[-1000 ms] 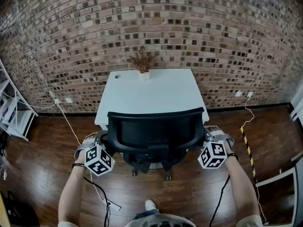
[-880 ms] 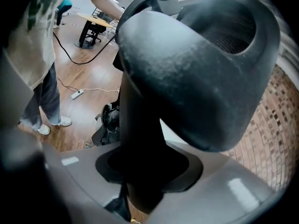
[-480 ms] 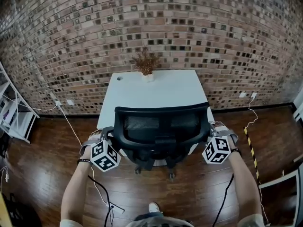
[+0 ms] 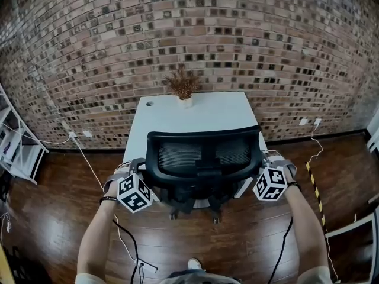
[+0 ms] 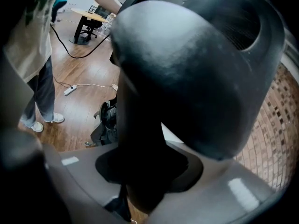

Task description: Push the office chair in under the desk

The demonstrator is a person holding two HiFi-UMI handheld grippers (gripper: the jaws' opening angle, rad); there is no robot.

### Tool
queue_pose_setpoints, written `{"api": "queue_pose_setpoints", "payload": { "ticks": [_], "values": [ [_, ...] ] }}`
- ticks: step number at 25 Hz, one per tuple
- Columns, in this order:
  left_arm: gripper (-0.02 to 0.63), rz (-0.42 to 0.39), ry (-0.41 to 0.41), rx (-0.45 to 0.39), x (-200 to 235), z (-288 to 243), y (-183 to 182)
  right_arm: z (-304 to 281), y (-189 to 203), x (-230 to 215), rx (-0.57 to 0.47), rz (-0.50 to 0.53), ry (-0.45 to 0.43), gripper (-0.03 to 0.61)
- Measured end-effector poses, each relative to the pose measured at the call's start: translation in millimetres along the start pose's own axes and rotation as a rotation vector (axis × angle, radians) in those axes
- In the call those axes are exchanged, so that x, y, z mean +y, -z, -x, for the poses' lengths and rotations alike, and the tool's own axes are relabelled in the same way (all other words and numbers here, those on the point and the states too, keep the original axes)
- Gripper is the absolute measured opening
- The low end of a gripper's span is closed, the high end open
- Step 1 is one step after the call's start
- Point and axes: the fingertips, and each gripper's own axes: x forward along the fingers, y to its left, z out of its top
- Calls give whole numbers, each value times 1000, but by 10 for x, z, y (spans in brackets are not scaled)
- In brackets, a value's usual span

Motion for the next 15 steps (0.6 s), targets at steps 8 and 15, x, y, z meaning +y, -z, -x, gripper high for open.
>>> {"api": "queue_pose_setpoints", "payload": {
  "ticks": [8, 15],
  "values": [
    [276, -16, -5, -2, 20, -27, 4, -44, 10, -32, -3, -2, 16, 166],
    [281, -13, -55, -40, 50, 48, 1, 51, 31, -108, 27, -76, 54, 245]
  ]
}}
